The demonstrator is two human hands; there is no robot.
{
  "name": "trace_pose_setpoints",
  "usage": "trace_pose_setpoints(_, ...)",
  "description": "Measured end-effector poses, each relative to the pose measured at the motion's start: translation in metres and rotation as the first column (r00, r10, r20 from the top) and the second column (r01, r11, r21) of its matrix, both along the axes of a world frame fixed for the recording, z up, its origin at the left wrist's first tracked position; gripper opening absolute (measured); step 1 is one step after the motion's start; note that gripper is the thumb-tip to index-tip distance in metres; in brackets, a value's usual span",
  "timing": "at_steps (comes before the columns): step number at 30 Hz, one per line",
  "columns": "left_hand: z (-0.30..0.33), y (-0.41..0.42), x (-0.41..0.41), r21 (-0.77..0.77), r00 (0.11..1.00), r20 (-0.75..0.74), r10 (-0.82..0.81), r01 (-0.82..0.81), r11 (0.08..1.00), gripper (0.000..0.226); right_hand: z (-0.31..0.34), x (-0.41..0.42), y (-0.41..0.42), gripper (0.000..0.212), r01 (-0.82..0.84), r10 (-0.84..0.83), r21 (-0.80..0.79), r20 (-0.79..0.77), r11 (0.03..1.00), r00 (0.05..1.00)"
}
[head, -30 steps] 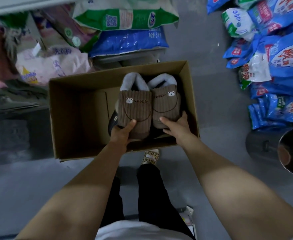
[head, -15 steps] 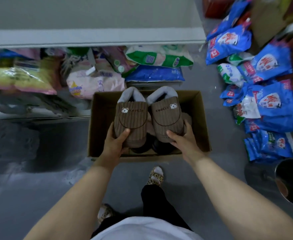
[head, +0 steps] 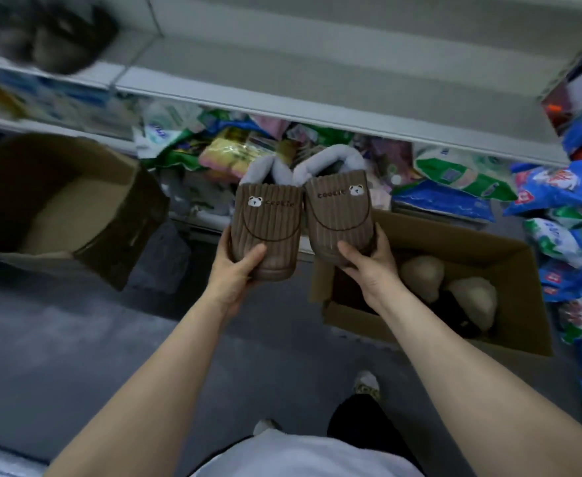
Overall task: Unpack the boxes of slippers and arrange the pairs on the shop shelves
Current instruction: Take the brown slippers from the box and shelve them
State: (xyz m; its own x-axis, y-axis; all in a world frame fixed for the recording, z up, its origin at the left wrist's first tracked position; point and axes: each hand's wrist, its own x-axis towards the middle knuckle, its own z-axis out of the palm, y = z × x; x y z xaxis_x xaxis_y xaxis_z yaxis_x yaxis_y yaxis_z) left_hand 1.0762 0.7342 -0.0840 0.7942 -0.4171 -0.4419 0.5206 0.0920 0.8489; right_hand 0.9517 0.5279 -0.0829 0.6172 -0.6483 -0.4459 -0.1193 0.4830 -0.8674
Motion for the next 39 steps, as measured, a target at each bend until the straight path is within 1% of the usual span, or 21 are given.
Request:
trace_pose_setpoints(2,0.009,0.032,0.025,-0.025,0.999,0.018,0.035,-0.034,0.999,0.094,0.012,0.030,0.027,0.087,-0.038,0.040,-0.034,0.040,0.999,0.998)
trace_pose_setpoints(6,0.024,0.079,0.078,-0.110,0.993,0.035,0.117,-0.112,0.988,0.076,0.032,0.091,0.069,0.084,-0.108,0.119,-0.088,0.129,0.990,0.984)
trace_pose_setpoints(8,0.030,0.097,0.109,-0.160,0.987,0.045,0.151,-0.142,0.977,0.077,0.040,0.125,0.085,0.086,-0.134,0.149,-0.097,0.167,0.986,0.975)
trace_pose_setpoints(10,0.034,0.112,0.141,-0.180,0.985,0.057,0.163,-0.151,0.972,0.085,0.046,0.161,0.100,0.085,-0.173,0.193,-0.112,0.201,0.978,0.960)
trace_pose_setpoints(13,0.037,0.127,0.196,-0.225,0.978,0.079,0.191,-0.169,0.959,0.092,0.047,0.220,0.118,0.076,-0.188,0.205,-0.089,0.247,0.978,0.947)
trace_pose_setpoints(16,0.046,0.143,0.251,-0.229,0.971,0.081,0.226,-0.202,0.952,0.091,0.045,0.284,0.133,0.077,-0.208,0.220,-0.072,0.278,0.975,0.935)
trace_pose_setpoints(18,0.052,0.155,0.284,-0.207,0.976,0.077,0.202,-0.183,0.961,0.086,0.049,0.322,0.146,0.080,-0.228,0.236,-0.061,0.277,0.972,0.932)
trace_pose_setpoints(21,0.063,0.174,0.334,-0.169,0.976,0.076,0.202,-0.187,0.968,0.077,0.058,0.373,0.163,0.084,-0.217,0.218,-0.035,0.269,0.976,0.938)
trace_pose_setpoints(24,0.068,0.186,0.383,-0.136,0.982,0.095,0.165,-0.152,0.979,0.079,0.065,0.417,0.172,0.086,-0.206,0.215,-0.060,0.241,0.977,0.947)
trace_pose_setpoints(27,0.065,0.188,0.425,-0.117,0.987,0.104,0.124,-0.112,0.987,0.076,0.069,0.448,0.176,0.086,-0.166,0.175,-0.059,0.210,0.984,0.962)
trace_pose_setpoints(31,0.056,0.180,0.488,-0.142,0.996,0.093,0.004,0.009,0.990,0.079,0.070,0.486,0.177,0.082,-0.091,0.100,-0.051,0.205,0.995,0.974)
trace_pose_setpoints(35,0.053,0.169,0.551,-0.122,0.990,0.096,-0.103,0.114,0.986,0.073,0.071,0.524,0.183,0.075,0.042,-0.030,-0.059,0.201,0.997,0.979)
trace_pose_setpoints(37,0.051,0.163,0.583,-0.116,0.983,0.095,-0.159,0.170,0.979,0.074,0.073,0.541,0.188,0.072,0.109,-0.096,-0.055,0.198,0.993,0.976)
trace_pose_setpoints(39,0.044,0.155,0.613,-0.118,0.975,0.083,-0.205,0.214,0.970,0.079,0.072,0.557,0.192,0.073,0.146,-0.132,-0.062,0.195,0.987,0.972)
